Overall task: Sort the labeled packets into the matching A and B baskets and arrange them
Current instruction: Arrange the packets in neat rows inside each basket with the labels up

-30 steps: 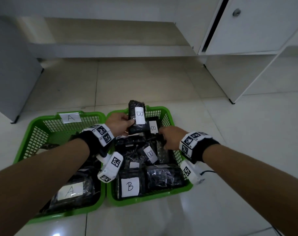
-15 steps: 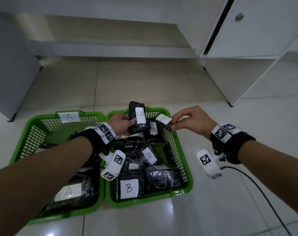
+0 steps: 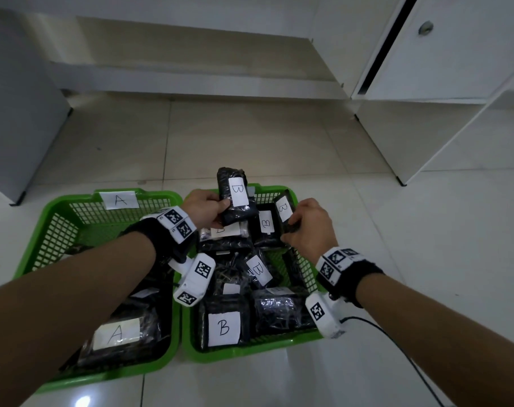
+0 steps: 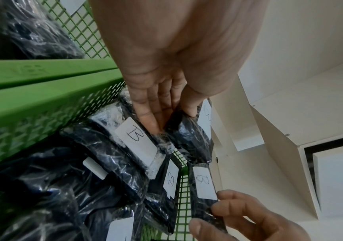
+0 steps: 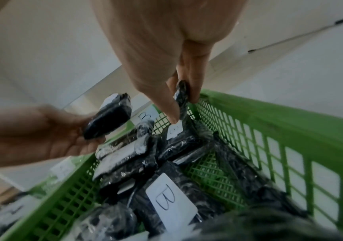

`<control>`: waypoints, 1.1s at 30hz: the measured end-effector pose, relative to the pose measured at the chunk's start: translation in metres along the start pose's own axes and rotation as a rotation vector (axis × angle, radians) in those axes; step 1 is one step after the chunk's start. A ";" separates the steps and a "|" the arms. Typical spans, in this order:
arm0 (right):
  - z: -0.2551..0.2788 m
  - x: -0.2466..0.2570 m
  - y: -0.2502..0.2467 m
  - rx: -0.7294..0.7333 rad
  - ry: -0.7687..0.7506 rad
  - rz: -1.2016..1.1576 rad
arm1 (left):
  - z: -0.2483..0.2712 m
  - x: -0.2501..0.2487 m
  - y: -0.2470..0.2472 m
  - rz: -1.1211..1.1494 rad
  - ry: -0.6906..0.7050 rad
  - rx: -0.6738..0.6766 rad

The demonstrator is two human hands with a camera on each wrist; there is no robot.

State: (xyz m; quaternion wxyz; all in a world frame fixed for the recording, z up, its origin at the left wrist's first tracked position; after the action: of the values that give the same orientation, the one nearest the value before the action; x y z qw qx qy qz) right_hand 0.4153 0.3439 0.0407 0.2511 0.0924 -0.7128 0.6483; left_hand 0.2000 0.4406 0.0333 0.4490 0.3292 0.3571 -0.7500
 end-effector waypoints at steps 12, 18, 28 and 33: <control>-0.008 0.026 0.023 0.256 -0.327 0.739 | 0.000 0.007 0.003 -0.002 -0.028 0.023; -0.011 0.022 0.029 0.370 -0.382 0.934 | -0.001 0.008 0.003 -0.047 -0.024 0.010; -0.010 0.022 0.018 0.373 -0.439 0.755 | -0.002 0.019 0.000 -0.201 -0.001 -0.046; -0.015 0.007 0.008 0.263 -0.428 0.530 | -0.002 0.016 -0.001 -0.206 -0.003 -0.039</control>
State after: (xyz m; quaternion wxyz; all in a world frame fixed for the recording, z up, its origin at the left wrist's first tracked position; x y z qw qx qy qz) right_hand 0.4089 0.3607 0.0372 -0.0945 0.0698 -0.6592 0.7428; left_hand 0.1937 0.4352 0.0189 0.3763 0.2809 0.4029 -0.7856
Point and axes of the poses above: each hand's wrist, its own z-axis away from the middle knuckle, its own y-axis out of the palm, x = y × z, the point moved 5 cm from there along -z, towards the middle knuckle, and after that the axes turned 5 degrees about -y, right-handed, at the moved point
